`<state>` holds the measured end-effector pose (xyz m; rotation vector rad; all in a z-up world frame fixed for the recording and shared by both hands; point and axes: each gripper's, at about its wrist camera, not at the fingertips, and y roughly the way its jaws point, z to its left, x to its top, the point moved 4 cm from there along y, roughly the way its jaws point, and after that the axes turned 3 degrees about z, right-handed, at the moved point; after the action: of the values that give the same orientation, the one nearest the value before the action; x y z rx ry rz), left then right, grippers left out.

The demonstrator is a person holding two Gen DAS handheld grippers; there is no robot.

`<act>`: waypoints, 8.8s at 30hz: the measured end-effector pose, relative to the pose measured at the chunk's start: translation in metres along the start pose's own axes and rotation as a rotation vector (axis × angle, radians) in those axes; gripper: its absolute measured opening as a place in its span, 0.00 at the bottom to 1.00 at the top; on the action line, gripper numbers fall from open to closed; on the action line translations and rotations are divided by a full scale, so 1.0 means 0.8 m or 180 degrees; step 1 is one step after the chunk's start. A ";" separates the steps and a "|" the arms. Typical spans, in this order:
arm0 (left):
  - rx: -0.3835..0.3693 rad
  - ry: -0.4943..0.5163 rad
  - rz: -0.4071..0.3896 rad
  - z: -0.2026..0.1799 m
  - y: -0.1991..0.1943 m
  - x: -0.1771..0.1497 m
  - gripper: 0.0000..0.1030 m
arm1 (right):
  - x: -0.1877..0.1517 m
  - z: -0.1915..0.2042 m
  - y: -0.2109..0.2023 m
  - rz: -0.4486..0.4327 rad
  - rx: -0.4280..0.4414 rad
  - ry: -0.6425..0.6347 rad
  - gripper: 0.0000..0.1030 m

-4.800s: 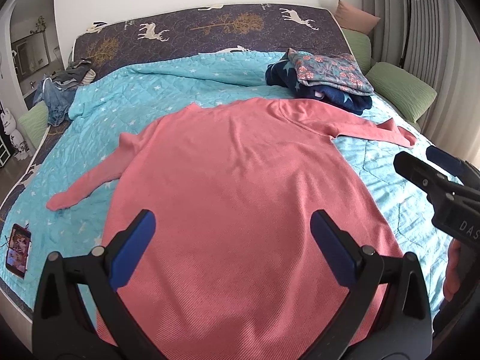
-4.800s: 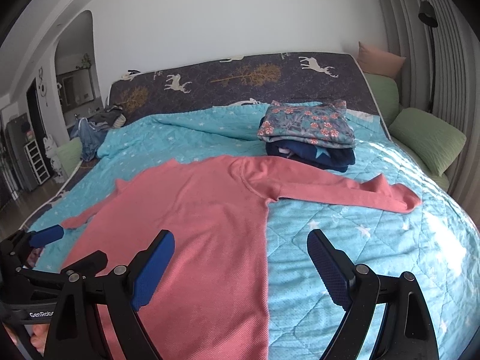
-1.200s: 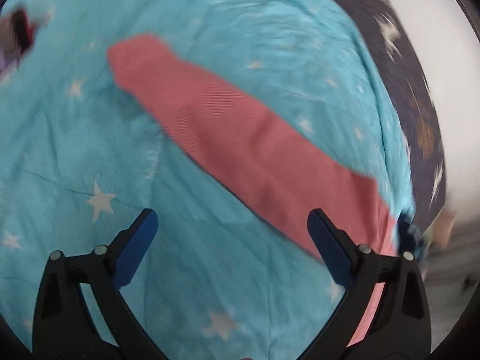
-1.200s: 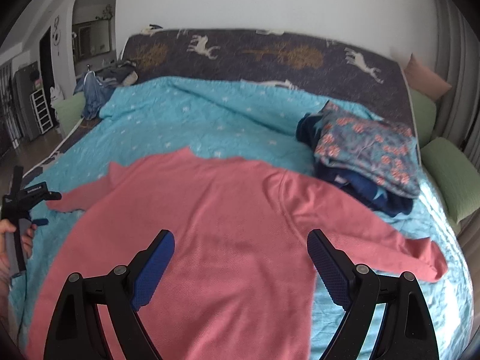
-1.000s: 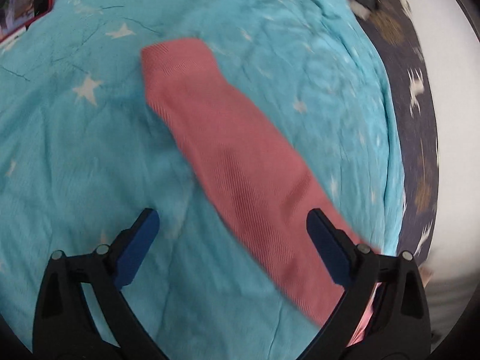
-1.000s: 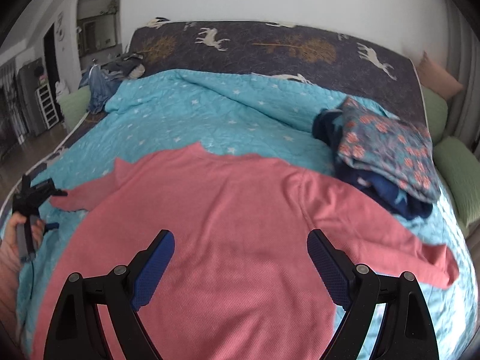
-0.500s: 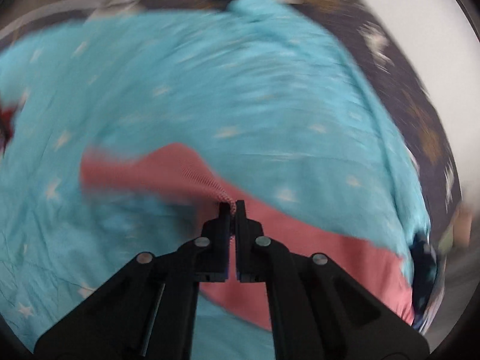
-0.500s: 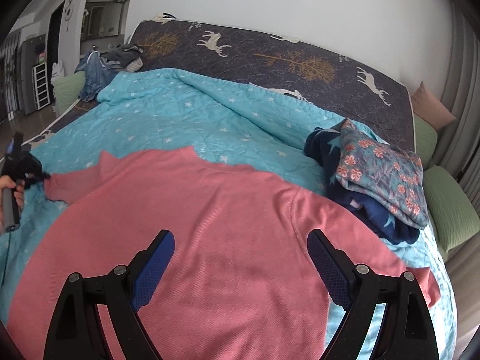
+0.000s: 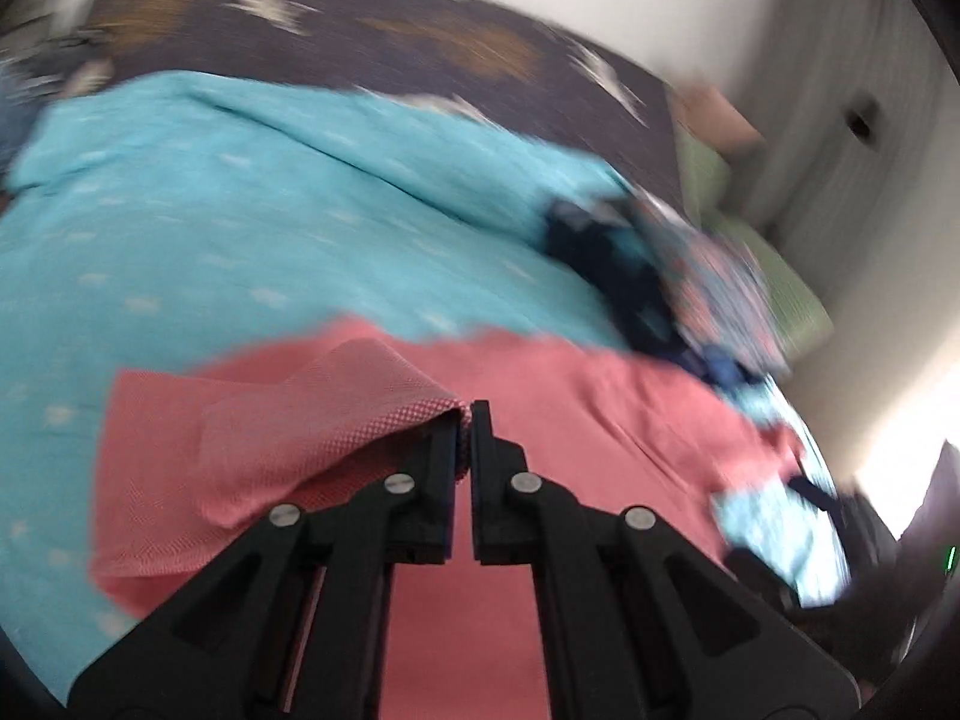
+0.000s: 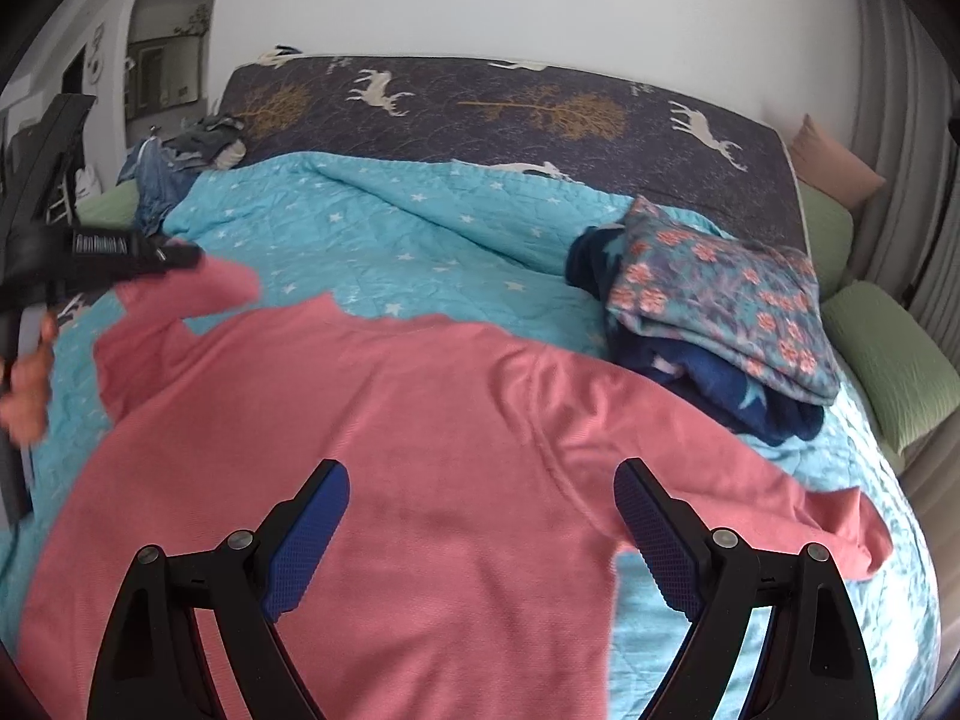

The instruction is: Fold small clothes

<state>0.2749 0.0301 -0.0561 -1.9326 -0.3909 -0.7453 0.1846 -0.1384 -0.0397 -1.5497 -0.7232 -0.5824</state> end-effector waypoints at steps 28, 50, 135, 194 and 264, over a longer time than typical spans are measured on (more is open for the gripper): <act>0.1035 -0.0086 0.0190 0.101 -0.051 -0.121 0.75 | 0.003 0.180 0.070 0.0334 0.0821 -0.1386 0.40; 0.1125 0.0043 0.0210 0.096 -0.036 -0.124 0.75 | -0.026 -0.052 0.122 0.1031 0.0864 0.1203 0.11; 0.1233 0.0006 -0.0137 0.070 -0.114 -0.112 0.40 | 0.065 0.081 0.093 0.0746 0.1251 -0.0414 0.22; 0.0500 -0.0517 0.0375 0.025 -0.011 -0.107 0.64 | -0.031 0.047 0.029 0.0516 0.1904 -0.0026 0.28; 0.0572 -0.0557 0.0198 0.125 -0.028 -0.023 0.05 | -0.024 -0.036 0.063 0.0591 0.1088 0.0362 0.49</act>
<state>0.2818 0.1296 -0.0849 -1.8361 -0.4856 -0.4849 0.2106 -0.1707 -0.0846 -1.2391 -0.5523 -0.3821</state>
